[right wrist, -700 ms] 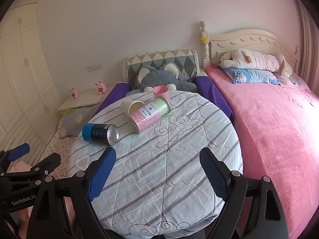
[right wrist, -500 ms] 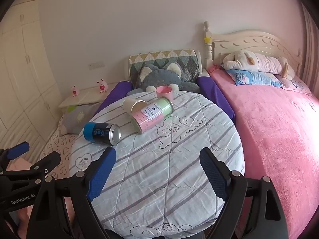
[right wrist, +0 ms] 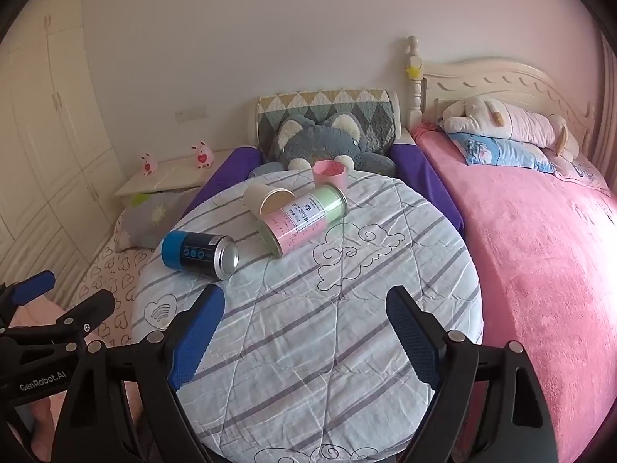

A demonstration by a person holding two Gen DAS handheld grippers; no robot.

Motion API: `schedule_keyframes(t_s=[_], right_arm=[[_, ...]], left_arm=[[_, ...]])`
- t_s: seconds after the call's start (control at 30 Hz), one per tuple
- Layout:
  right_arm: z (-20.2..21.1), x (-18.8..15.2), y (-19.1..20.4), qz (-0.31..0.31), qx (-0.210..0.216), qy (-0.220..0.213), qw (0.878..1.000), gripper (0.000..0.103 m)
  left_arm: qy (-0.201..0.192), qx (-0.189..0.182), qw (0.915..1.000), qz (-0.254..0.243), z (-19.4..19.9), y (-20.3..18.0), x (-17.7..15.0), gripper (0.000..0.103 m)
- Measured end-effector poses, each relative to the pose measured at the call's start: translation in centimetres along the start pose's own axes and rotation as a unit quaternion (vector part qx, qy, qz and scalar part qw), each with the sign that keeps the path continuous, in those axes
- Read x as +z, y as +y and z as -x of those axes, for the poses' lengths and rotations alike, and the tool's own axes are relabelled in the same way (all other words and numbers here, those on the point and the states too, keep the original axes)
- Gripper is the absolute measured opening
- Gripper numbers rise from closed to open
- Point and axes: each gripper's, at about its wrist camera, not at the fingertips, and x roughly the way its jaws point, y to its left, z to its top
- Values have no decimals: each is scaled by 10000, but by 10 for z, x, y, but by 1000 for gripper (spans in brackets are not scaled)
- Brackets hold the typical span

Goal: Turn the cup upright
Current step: 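Move the right tool toward the white paper cup lying on its side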

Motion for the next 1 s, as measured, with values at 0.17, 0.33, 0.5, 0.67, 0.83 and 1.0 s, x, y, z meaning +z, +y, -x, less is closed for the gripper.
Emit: schedule_keyframes(t_s=[0.17, 0.33, 0.5, 0.67, 0.83, 1.0], right_arm=[[-14, 5, 5, 59, -22, 127, 9999, 87], [-26, 9, 8, 132, 2, 246, 9996, 87], [-40, 14, 12, 215, 11, 360, 9991, 87], [-55, 22, 17, 340, 42, 459, 9984, 87], [-71, 31, 24, 453, 105, 552, 9974, 87], [-94, 44, 32, 632, 156, 721, 9953, 87]], left_arm=[[64, 3, 10000, 25, -10, 2, 3, 103], [129, -9, 9999, 37, -21, 3, 6, 103], [168, -28, 9998, 63, -31, 6, 10, 103], [189, -41, 9998, 80, -42, 9, 16, 103], [221, -25, 9997, 88, -56, 12, 24, 103], [261, 11, 9996, 79, -71, 15, 31, 103]])
